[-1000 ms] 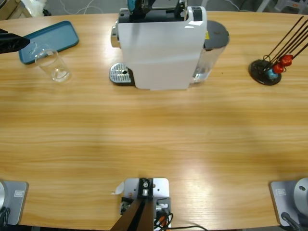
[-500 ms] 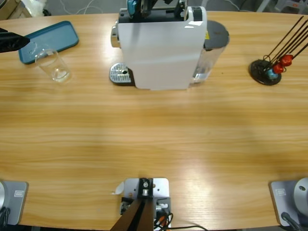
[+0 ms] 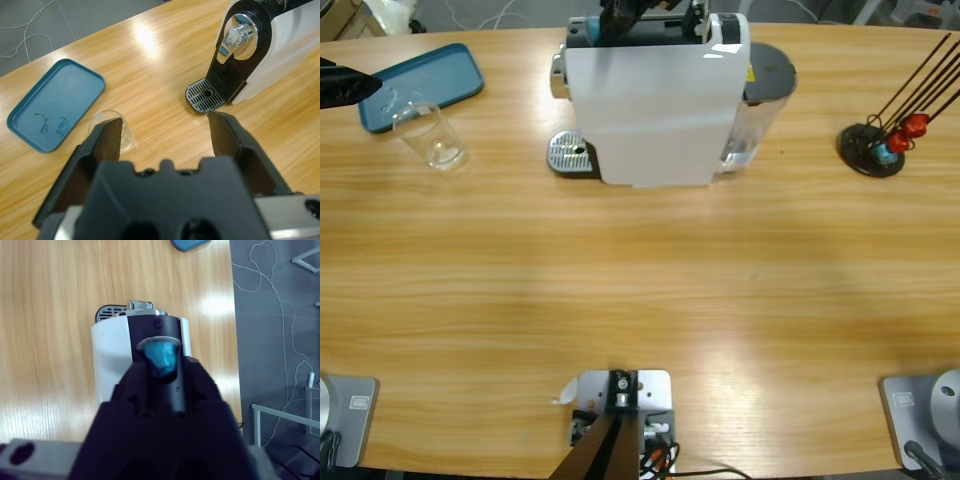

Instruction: Pour coffee

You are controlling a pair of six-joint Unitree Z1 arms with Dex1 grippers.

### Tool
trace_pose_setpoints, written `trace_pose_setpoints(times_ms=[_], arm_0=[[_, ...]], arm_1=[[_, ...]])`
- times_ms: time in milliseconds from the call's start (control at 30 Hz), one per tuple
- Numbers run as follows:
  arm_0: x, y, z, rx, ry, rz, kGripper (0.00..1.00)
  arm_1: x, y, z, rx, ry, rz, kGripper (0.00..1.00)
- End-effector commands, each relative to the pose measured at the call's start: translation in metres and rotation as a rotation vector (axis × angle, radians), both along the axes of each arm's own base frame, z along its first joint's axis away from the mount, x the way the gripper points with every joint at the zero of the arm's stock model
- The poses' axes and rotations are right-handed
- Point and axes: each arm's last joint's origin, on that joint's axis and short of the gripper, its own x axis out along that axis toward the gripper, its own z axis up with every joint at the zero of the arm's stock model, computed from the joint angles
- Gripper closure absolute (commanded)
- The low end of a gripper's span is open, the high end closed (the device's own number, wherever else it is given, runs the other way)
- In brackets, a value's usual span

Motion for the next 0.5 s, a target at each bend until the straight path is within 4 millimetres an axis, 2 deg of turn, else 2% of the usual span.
trace_pose_setpoints(times_ms=[33, 133, 233, 367, 500], arm_0=[[-0.002, 0.001, -0.013, 0.016, 0.03, -0.016, 0.262], [-0.002, 0.001, -0.013, 0.016, 0.03, -0.016, 0.262], [-0.002, 0.001, -0.013, 0.016, 0.032, -0.017, 0.262], [-0.001, 0.0, -0.014, 0.016, 0.038, -0.02, 0.262], [0.0, -0.001, -0.015, 0.013, 0.043, -0.026, 0.262]], arm_1=[[0.013, 0.008, -0.029, -0.053, 0.063, -0.018, 0.663], [0.012, 0.007, -0.025, -0.051, 0.05, -0.024, 0.64], [0.009, 0.003, -0.008, -0.033, 0.006, -0.039, 0.639], [-0.009, 0.0, 0.041, 0.048, -0.061, -0.03, 0.639], [-0.051, -0.009, 0.095, 0.207, -0.085, -0.003, 0.605]])
